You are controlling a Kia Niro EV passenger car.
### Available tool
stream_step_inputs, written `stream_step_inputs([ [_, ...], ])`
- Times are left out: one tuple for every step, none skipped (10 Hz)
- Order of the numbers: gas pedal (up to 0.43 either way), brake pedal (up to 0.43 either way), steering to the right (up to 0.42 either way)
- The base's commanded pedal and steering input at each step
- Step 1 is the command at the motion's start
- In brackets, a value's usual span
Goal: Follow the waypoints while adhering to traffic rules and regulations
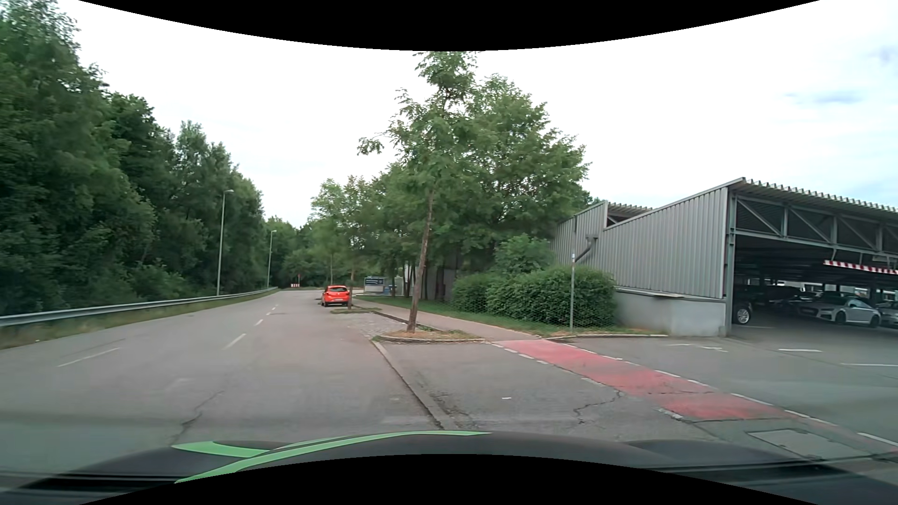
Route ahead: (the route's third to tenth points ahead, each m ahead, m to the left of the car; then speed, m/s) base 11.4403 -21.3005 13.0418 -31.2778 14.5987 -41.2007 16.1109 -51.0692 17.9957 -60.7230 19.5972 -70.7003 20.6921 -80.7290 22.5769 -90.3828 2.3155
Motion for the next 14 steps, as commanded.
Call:
stream_step_inputs([
  [0.0, 0.0, 0.632],
  [0.0, 0.0, 0.656],
  [0.0, 0.0, 0.68],
  [0.0, 0.0, 0.69],
  [0.0, 0.0, 0.69],
  [0.0, 0.0, 0.69],
  [0.0, 0.0, 0.69],
  [0.0, 0.0, 0.69],
  [0.0, 0.0, 0.693],
  [0.008, 0.0, 0.7],
  [0.008, 0.0, 0.704],
  [0.02, 0.0, 0.707],
  [0.02, 0.0, 0.707],
  [0.039, 0.0, 0.706],
])
